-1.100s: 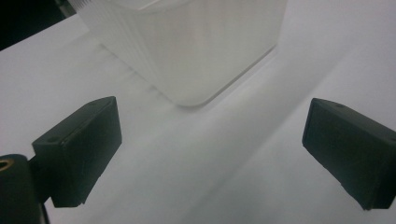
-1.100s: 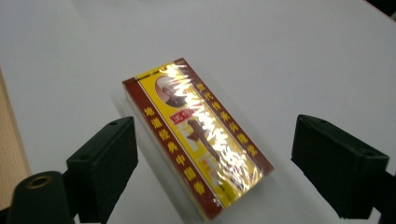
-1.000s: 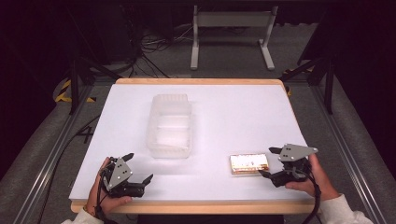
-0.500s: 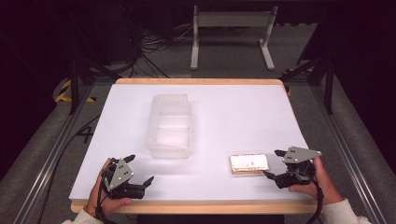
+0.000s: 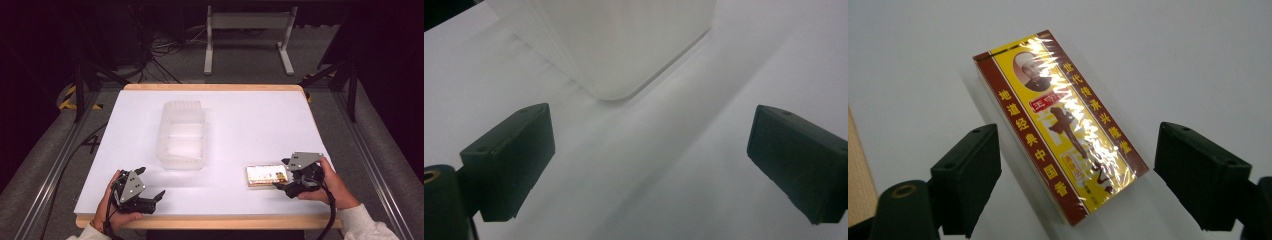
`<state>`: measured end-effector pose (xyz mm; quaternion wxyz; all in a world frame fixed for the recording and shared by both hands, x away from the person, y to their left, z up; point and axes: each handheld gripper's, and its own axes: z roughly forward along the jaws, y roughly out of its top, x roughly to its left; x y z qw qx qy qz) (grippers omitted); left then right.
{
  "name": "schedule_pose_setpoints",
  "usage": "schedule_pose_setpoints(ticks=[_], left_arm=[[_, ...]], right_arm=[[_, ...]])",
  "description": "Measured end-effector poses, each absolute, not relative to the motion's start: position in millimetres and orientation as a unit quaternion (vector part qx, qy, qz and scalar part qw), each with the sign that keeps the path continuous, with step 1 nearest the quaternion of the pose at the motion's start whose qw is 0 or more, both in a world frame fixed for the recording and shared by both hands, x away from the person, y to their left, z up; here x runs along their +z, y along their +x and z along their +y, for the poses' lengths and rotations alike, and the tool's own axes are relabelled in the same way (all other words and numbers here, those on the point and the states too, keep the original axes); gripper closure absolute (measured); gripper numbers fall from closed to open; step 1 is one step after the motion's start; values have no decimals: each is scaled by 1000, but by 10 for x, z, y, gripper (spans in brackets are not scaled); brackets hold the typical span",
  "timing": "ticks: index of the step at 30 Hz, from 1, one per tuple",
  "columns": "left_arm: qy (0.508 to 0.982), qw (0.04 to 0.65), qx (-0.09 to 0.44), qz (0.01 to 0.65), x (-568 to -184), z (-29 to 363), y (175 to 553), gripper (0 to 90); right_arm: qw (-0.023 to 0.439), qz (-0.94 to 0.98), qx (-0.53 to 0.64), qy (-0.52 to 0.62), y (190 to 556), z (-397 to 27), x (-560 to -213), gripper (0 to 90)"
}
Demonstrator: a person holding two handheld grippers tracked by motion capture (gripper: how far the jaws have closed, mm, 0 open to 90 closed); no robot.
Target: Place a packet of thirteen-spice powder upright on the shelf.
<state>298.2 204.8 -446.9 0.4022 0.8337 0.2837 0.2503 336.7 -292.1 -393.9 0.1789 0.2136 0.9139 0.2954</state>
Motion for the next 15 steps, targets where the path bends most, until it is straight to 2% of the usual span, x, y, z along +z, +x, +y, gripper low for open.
schedule_pose_setpoints(ticks=[15], left_arm=[[840, 387, 250, 288, -4504, 2071, 2927, 55]], right_arm=[[130, 950, 246, 139, 3514, -2536, -4003, 198]])
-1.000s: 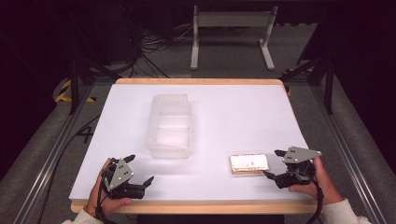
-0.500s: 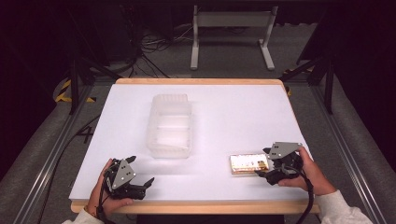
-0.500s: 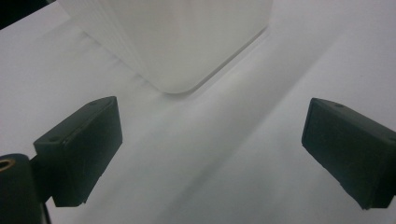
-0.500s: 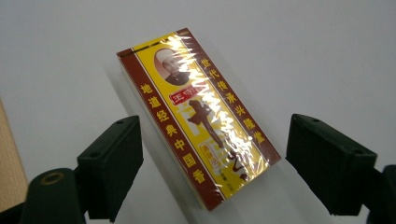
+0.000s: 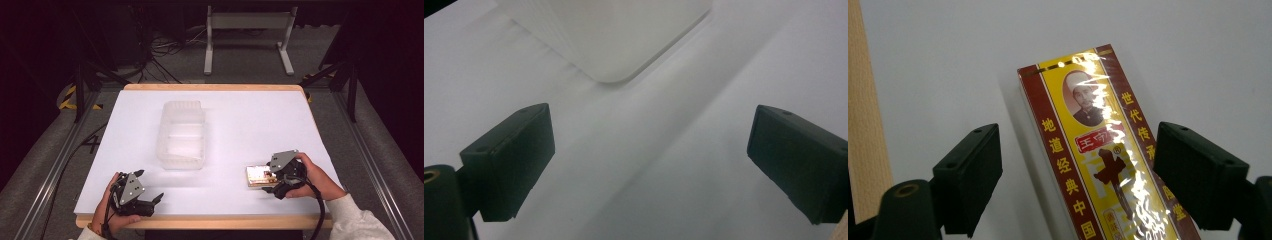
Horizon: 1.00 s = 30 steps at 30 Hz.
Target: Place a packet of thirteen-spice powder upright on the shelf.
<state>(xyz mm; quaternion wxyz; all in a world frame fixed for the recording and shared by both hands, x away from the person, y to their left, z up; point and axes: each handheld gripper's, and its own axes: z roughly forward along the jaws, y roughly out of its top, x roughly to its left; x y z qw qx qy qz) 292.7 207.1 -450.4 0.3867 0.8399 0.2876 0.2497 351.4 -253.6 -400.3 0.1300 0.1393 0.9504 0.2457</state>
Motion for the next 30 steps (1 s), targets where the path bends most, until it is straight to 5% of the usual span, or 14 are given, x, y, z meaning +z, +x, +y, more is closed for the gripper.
schedule_pose_setpoints(ticks=[30], left_arm=[[845, 380, 244, 286, -4522, 2093, 2893, 55]], right_arm=[[76, 978, 173, 86, 3886, -1986, -4148, 229]])
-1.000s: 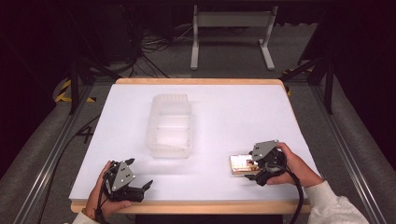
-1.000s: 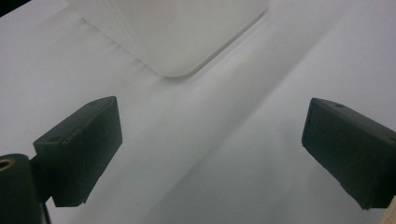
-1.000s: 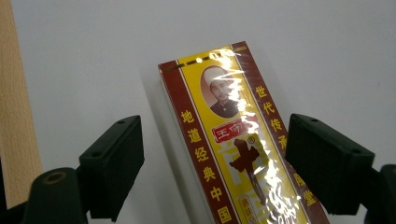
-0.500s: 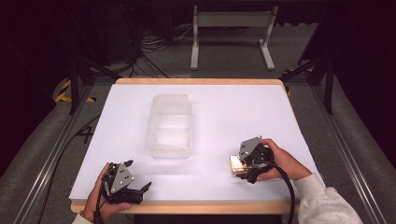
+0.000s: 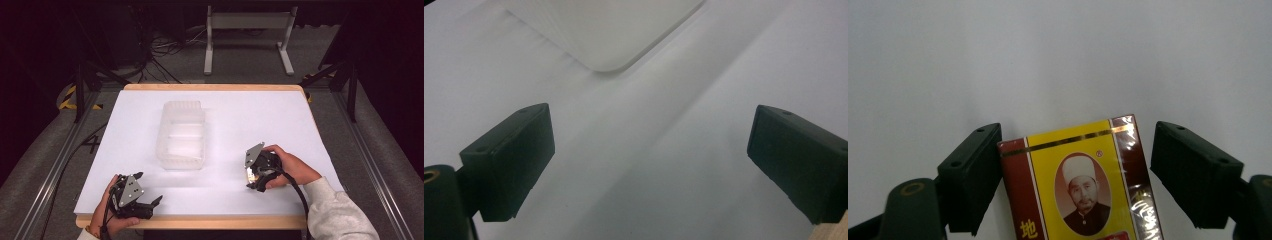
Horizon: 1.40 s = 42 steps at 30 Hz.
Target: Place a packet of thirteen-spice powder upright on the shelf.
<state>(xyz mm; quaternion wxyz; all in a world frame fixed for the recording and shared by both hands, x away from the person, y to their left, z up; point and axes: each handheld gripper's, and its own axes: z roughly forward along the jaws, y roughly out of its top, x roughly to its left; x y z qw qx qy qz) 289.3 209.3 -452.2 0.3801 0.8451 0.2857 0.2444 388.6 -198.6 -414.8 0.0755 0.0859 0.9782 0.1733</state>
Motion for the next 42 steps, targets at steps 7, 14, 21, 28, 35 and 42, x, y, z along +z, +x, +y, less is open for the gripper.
schedule_pose_setpoints(ticks=[7, 14, 21, 28, 35, 42], left_arm=[[845, 380, 244, 287, -4523, 2101, 2889, 53], [846, 378, 245, 285, -4519, 2107, 2890, 54], [846, 378, 244, 286, -4519, 2105, 2886, 53], [844, 381, 246, 287, -4518, 2106, 2888, 53], [843, 382, 248, 288, -4513, 2113, 2890, 53], [843, 379, 248, 290, -4517, 2110, 2890, 52]], right_arm=[[89, 974, 187, 92, 3889, -2011, -4128, 299], [125, 951, 249, 138, 3863, -2205, -3905, 305], [159, 920, 302, 192, 3825, -2415, -3716, 317], [185, 896, 335, 228, 3821, -2527, -3616, 324], [219, 866, 365, 262, 3837, -2526, -3595, 325], [259, 828, 398, 297, 3852, -2506, -3546, 327]])
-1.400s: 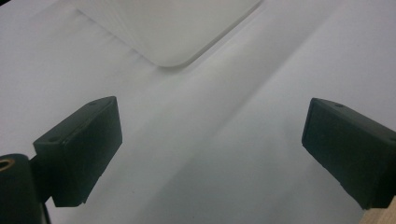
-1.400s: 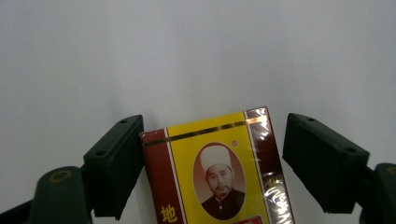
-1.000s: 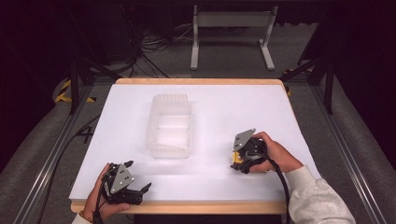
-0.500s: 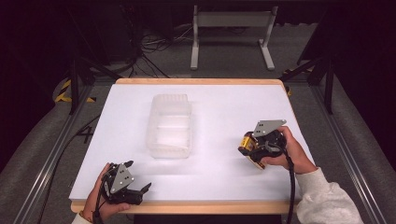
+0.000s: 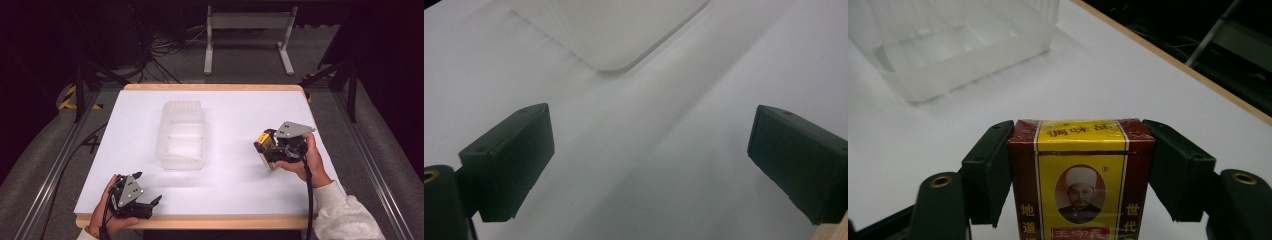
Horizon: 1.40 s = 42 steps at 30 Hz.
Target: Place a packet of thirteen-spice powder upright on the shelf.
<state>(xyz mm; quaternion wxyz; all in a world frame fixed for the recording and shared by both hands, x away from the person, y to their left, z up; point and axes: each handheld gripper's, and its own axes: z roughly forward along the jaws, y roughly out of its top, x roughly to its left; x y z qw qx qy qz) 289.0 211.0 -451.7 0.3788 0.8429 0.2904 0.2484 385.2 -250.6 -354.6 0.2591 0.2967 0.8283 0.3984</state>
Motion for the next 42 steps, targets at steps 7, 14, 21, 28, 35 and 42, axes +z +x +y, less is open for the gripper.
schedule_pose_setpoints(ticks=[7, 14, 21, 28, 35, 42], left_arm=[[843, 377, 249, 292, -4522, 2107, 2894, 52], [844, 376, 249, 291, -4524, 2104, 2894, 53], [843, 378, 248, 292, -4523, 2110, 2892, 53], [843, 379, 247, 292, -4523, 2110, 2892, 53], [842, 382, 247, 290, -4522, 2114, 2891, 53], [843, 382, 245, 290, -4523, 2114, 2888, 52]], right_arm=[[278, 805, 421, 312, 3877, -2428, -3497, 328], [279, 797, 434, 313, 3919, -2264, -3478, 328], [282, 791, 442, 315, 3985, -2048, -3470, 329], [284, 786, 449, 316, 4039, -1840, -3463, 329], [286, 780, 459, 315, 4081, -1596, -3447, 328], [278, 775, 471, 315, 4087, -1355, -3466, 328]])
